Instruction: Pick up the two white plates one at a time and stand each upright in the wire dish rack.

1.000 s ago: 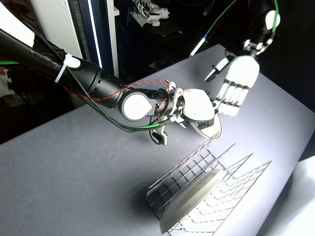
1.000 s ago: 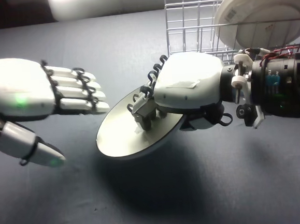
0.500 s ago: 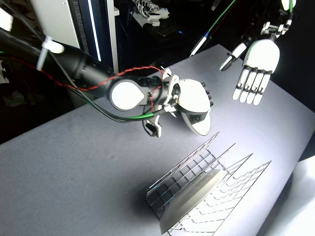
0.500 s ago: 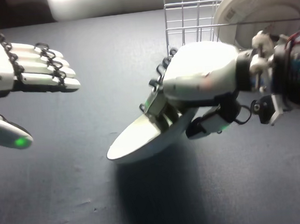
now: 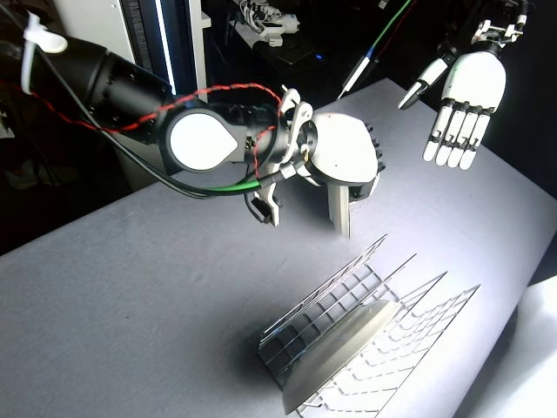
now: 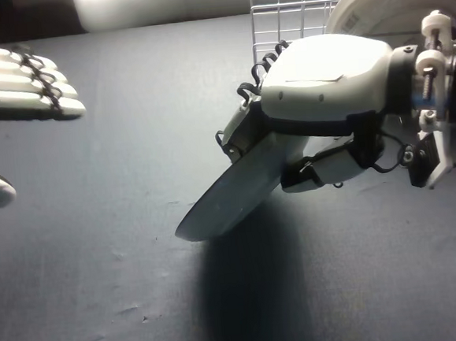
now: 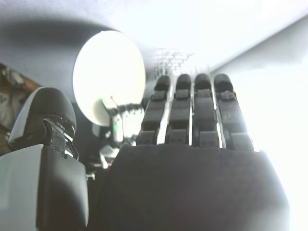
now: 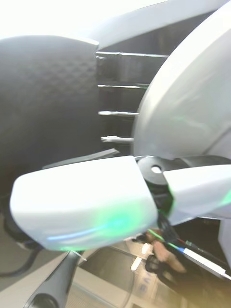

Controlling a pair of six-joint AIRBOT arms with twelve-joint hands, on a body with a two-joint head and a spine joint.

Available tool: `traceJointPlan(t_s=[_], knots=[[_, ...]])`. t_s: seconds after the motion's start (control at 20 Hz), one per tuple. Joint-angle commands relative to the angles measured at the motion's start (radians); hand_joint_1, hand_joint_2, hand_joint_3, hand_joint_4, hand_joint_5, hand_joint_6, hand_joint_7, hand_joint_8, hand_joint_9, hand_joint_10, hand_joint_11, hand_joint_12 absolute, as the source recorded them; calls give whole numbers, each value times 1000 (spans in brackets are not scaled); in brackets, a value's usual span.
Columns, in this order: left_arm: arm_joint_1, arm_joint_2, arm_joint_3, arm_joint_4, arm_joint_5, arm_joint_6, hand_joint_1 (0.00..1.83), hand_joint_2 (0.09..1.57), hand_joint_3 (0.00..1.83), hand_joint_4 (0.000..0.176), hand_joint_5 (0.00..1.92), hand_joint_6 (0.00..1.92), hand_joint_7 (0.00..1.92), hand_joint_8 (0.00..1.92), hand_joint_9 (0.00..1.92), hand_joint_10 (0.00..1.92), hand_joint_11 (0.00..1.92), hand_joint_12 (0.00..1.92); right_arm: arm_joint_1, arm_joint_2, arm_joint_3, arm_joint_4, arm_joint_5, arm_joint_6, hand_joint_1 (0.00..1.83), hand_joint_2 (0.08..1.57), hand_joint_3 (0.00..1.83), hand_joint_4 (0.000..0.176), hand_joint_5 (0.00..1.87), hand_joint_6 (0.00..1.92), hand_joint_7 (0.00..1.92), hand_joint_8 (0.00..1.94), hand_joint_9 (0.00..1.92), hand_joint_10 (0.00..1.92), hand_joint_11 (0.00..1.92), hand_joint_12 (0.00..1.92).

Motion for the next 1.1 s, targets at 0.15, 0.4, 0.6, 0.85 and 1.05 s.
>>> traceJointPlan(t_s=[0.15, 0.4, 0.6, 0.85, 1.05], knots=[[-43, -7, 31, -18, -22, 0, 0, 1181, 0, 0, 38, 8, 20, 6, 8, 3, 0, 0, 36, 36, -22, 112, 125, 3, 1382, 1102, 0, 0, 857, 1028, 983, 920, 1067, 1072, 1010, 1192], [-74, 2, -1, 1, -15, 35, 0, 1187, 1, 0, 32, 2, 21, 3, 9, 1, 0, 0, 76, 52, -43, 214, 126, 5, 1380, 1112, 1, 0, 836, 1050, 955, 974, 1052, 1101, 1019, 1197], [-99, -2, -17, 3, -1, 36, 0, 1181, 0, 0, 24, 3, 22, 4, 6, 2, 0, 0, 111, 59, -60, 288, 112, 6, 1383, 1099, 0, 0, 887, 1004, 966, 940, 1074, 1057, 1027, 1172], [-131, -2, -36, 25, 10, 30, 0, 1186, 0, 0, 26, 0, 23, 1, 5, 0, 0, 0, 152, 68, -69, 414, 93, 8, 1380, 1114, 0, 0, 844, 1013, 950, 1002, 1040, 1127, 991, 1231], [-131, -3, -39, 28, 17, 30, 0, 1185, 0, 0, 46, 5, 41, 6, 28, 7, 0, 0, 185, 75, -69, 517, 73, 9, 1383, 1105, 0, 0, 843, 1026, 987, 926, 1062, 1088, 995, 1215]])
